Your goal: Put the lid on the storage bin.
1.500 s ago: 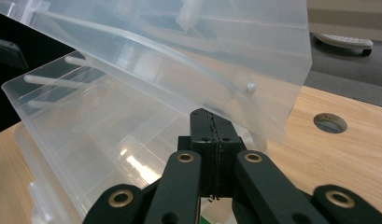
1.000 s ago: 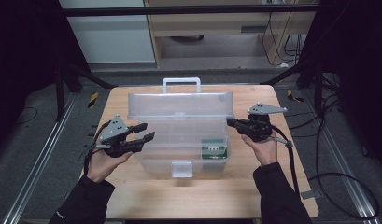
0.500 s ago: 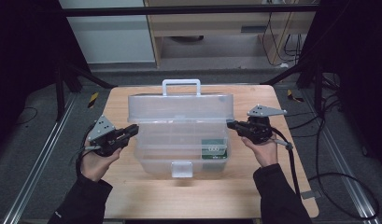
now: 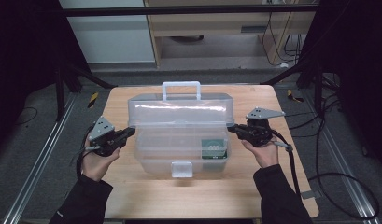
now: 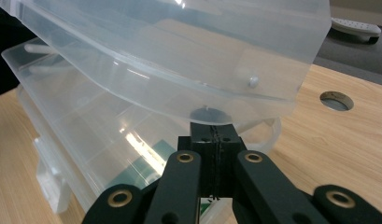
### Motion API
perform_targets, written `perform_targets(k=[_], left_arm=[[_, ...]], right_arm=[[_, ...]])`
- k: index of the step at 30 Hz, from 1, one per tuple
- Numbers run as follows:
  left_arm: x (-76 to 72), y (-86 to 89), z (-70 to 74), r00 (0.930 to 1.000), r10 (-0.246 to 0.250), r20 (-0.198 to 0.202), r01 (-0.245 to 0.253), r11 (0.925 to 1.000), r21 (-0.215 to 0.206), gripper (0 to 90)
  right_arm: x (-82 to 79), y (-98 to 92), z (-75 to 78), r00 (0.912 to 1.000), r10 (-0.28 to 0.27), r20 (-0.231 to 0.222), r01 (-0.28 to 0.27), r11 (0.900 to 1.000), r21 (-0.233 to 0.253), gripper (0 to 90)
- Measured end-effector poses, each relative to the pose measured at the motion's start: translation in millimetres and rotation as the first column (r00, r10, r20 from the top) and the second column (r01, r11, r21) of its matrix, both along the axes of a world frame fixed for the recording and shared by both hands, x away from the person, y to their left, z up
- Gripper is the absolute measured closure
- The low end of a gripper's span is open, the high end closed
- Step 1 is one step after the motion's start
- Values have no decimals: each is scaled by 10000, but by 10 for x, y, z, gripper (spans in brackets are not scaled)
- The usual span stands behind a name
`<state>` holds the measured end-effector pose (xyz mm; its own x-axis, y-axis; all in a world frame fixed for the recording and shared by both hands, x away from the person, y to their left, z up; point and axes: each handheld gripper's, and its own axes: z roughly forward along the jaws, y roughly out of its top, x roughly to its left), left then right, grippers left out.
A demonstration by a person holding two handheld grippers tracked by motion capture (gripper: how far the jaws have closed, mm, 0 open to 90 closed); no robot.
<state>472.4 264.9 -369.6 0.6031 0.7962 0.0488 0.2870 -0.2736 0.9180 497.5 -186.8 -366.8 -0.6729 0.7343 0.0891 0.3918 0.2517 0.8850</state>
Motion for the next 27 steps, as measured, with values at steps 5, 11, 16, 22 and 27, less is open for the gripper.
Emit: perform_targets(k=[5, 11, 16, 22, 27], left_arm=[[-11, 29, -21, 10000, 20, -71, -20, 10000, 7, 890], [-47, 59, -73, 9997, 9, -256, -6, 9999, 128, 889], [-76, 113, -144, 9990, -151, -414, 159, 9997, 196, 888], [-65, 110, -211, 9977, -187, -652, 217, 9987, 466, 888], [-65, 105, -238, 9968, -210, -766, 254, 9981, 568, 887]], right_arm=[[-52, -16, -8, 9999, 101, -35, -102, 9995, -284, 900], [-120, -15, -49, 9998, 150, -97, -155, 9985, -532, 900], [-156, -29, -99, 9996, 171, -228, -185, 9978, -629, 900], [-206, -52, -169, 9992, 117, -381, -147, 9968, -782, 900], [-245, -68, -209, 9990, 130, -433, -165, 9965, -818, 900]])
